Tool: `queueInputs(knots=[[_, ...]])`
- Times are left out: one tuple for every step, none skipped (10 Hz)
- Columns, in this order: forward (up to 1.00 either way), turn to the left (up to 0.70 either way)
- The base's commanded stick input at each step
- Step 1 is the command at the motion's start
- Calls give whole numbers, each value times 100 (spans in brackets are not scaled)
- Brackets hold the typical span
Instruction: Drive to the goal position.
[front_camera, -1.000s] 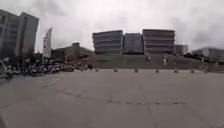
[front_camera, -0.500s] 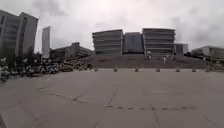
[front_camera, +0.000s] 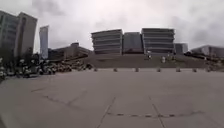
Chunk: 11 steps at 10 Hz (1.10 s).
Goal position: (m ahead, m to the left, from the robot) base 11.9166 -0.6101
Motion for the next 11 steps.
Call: queueInputs(knots=[[45, 0], [45, 0], [45, 0], [45, 13], [45, 27], [45, 17], [48, 0], [56, 0], [60, 0], [60, 0], [60, 0]])
